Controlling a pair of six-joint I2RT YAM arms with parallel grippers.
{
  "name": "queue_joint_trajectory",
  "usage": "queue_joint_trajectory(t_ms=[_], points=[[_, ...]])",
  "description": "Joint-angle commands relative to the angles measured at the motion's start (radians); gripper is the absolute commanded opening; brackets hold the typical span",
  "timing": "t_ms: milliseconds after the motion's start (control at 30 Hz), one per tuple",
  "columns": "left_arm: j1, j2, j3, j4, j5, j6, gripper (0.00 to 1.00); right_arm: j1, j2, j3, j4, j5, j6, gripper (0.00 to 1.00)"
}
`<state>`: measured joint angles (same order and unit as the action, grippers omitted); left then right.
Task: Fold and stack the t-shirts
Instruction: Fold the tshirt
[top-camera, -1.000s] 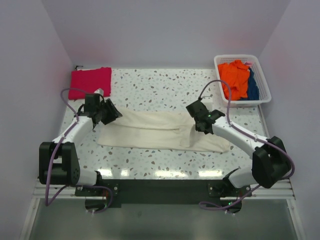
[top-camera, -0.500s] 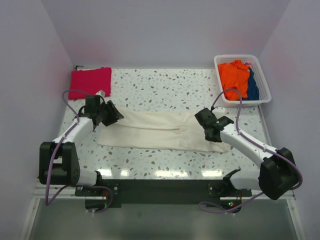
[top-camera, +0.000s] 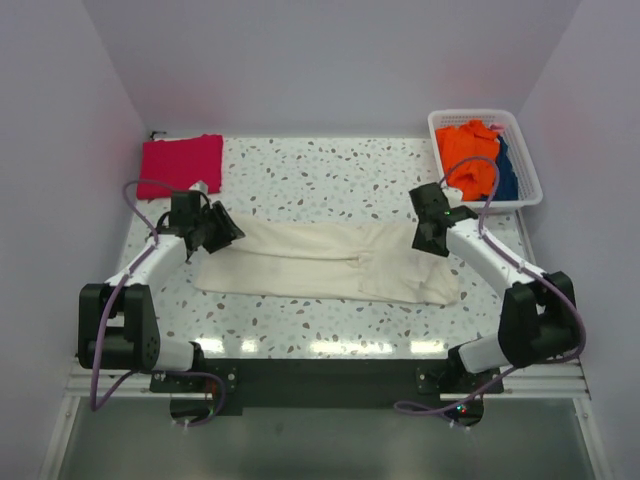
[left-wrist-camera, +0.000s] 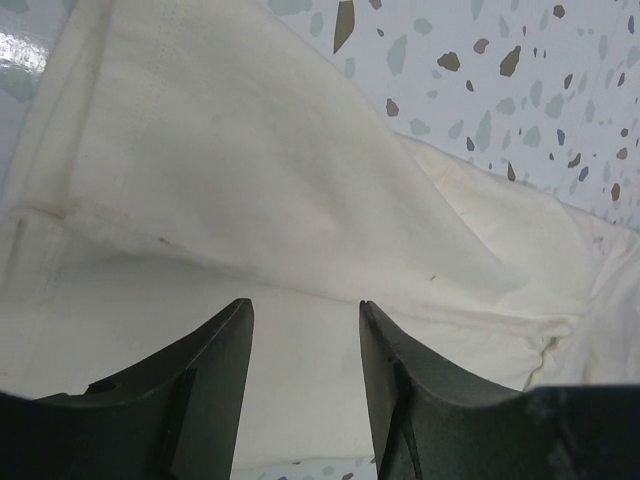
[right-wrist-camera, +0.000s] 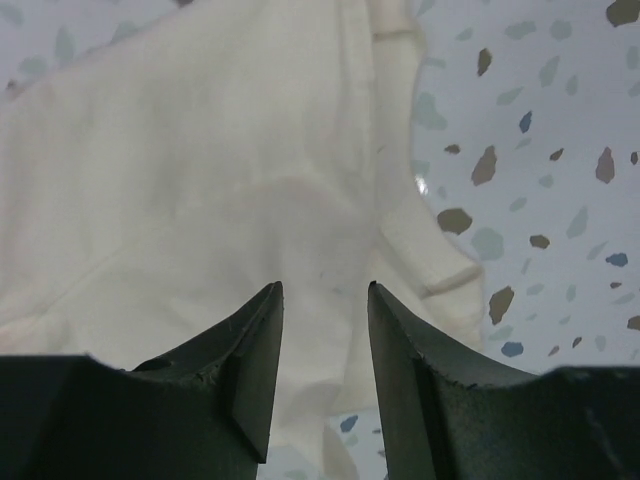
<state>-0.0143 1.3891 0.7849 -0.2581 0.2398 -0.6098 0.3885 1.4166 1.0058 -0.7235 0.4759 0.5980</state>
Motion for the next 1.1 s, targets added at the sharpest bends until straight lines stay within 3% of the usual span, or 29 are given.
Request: queue_joint_trajectory(t_ms=[0, 300, 567, 667, 767, 867, 1067], points=[[-0.003, -0.030, 0.008, 0.006, -0.030, -0.010, 0.52, -0.167, 0.045, 0.005, 0.165, -0.126, -0.095, 0.43], [-0.003, -0.015, 0.027, 0.002, -0.048, -0.008, 0.52, -0.312, 0.211, 0.063, 0.341, -0.218, -0.133, 0.44], [-0.003, 0.008, 0.025, 0.010, -0.046, -0.018, 0.52, -0.364, 0.301, 0.060, 0.429, -0.247, -0.130, 0.42], [-0.003, 0.014, 0.022, 0.014, -0.048, -0.025, 0.52, -0.367, 0.306, 0.060, 0.443, -0.250, -0.122, 0.33], [-0.001, 0.019, 0.017, 0.016, -0.054, -0.033, 0.52, -0.375, 0.300, 0.065, 0.440, -0.235, -0.119, 0.12], [0.000, 0.024, 0.014, 0.014, -0.069, -0.044, 0.51, -0.387, 0.275, 0.070, 0.418, -0.194, -0.113, 0.03], [0.002, 0.036, 0.005, 0.014, -0.096, -0.061, 0.46, -0.418, 0.252, 0.076, 0.406, -0.164, -0.101, 0.05]])
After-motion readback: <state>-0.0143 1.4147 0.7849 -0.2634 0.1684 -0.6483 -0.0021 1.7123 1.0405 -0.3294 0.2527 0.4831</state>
